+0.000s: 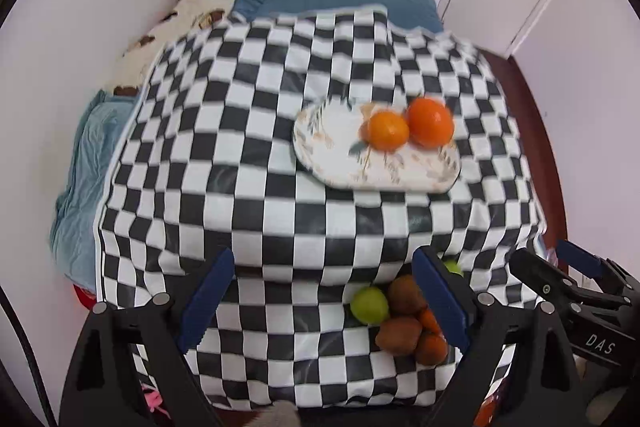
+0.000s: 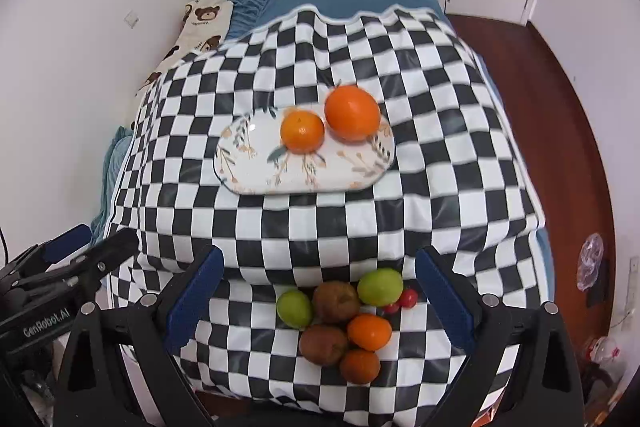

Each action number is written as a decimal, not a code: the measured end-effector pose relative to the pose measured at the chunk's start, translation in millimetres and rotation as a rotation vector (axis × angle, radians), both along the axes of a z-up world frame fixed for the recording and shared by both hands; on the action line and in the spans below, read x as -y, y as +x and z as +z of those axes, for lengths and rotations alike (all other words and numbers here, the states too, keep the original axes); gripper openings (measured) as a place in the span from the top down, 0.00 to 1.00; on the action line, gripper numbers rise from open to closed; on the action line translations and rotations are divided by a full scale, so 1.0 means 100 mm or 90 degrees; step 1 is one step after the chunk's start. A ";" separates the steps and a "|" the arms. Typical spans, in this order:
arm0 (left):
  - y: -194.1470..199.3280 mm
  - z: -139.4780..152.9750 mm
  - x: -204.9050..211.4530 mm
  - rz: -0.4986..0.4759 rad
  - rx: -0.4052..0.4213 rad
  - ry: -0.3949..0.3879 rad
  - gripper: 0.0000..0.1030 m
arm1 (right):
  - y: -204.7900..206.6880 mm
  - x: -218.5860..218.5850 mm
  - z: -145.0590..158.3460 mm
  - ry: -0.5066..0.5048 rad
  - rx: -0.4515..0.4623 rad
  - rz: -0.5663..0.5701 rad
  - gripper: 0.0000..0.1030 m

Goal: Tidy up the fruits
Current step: 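Grasp a red apple with the left tool while the right tool grasps a dark orange, then place the red apple and dark orange on the plate, open both tools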

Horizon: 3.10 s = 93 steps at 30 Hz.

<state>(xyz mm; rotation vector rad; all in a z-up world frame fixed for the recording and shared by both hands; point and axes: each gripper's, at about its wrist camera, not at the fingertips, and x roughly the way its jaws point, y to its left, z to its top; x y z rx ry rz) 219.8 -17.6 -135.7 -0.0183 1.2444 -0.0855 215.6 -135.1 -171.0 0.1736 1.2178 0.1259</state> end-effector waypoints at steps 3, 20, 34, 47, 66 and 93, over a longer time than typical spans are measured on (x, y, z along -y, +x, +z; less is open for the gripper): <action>-0.08 -0.28 0.01 -0.002 -0.035 0.011 0.08 | -0.09 0.10 -0.27 0.016 -0.049 -0.011 0.04; -0.44 -1.83 0.53 -0.024 -0.311 -0.104 0.08 | -0.58 0.78 -1.75 0.129 -0.255 -0.131 0.20; -0.41 -2.48 0.90 -0.064 -0.376 -0.200 0.34 | -1.00 1.01 -2.17 0.208 -0.304 -0.158 0.24; -0.47 -2.45 0.62 -0.078 -0.346 -0.126 0.34 | -1.04 0.77 -2.51 0.265 -0.333 -0.125 0.27; -0.44 -2.50 0.80 -0.074 -0.358 -0.115 0.34 | -0.89 0.45 -2.68 0.227 -0.342 -0.065 0.42; -0.13 -1.48 0.66 -0.058 -0.277 -0.193 0.35 | -0.64 0.36 -2.03 0.256 -0.289 -0.010 0.44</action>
